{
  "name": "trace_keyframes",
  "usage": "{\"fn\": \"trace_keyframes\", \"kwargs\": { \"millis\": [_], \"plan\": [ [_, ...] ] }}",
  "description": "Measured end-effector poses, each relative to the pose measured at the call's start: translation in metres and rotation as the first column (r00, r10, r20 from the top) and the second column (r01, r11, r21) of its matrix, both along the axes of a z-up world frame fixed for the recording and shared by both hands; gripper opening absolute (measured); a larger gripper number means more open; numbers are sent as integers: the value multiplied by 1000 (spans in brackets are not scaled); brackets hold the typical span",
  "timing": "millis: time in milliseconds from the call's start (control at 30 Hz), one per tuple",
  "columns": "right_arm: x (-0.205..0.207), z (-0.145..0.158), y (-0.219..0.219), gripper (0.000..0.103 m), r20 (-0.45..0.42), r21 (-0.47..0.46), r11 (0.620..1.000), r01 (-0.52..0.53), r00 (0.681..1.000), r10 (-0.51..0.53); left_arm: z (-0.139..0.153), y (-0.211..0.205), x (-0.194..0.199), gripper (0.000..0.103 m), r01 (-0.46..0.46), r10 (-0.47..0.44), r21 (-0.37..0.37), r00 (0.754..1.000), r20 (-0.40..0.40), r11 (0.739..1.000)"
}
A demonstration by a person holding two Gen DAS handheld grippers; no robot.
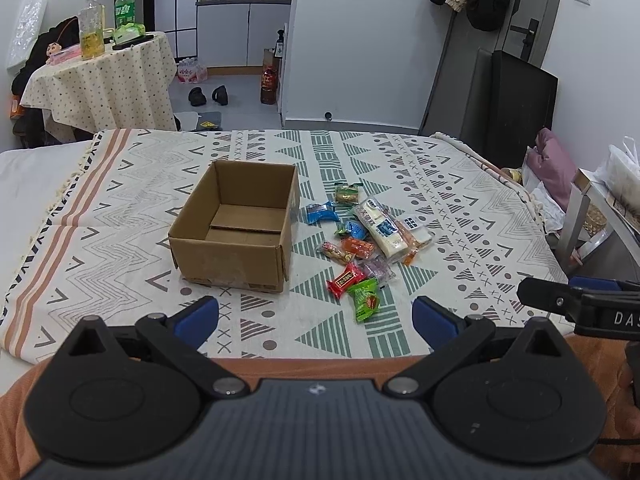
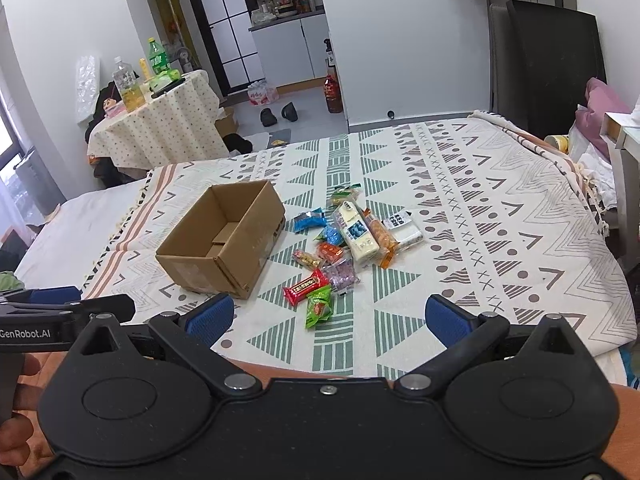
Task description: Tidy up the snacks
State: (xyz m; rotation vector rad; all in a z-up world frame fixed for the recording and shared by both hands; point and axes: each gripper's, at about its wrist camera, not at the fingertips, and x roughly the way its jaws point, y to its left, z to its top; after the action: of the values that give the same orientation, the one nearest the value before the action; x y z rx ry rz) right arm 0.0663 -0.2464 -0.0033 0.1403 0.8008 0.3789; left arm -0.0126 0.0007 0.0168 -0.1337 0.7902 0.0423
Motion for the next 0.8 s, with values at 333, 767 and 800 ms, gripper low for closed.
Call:
{"fn": "trace_keyframes", "kwargs": {
  "millis": [333,767,800],
  "plan": [
    [-3,2,1,103,12,2,1000,-8,1000,8,5,-2,-2,102,14,-14,-8,1000,6,1000],
    [-6,2,5,103,24,-16,1000,-24,999,24,5,-6,-1,102,13,-13,13,1000,5,1000],
    [-6,2,5,103,24,-16,1000,-23,999,23,5,-6,-1,102,12,-12,12,1000,5,1000]
  ]
}}
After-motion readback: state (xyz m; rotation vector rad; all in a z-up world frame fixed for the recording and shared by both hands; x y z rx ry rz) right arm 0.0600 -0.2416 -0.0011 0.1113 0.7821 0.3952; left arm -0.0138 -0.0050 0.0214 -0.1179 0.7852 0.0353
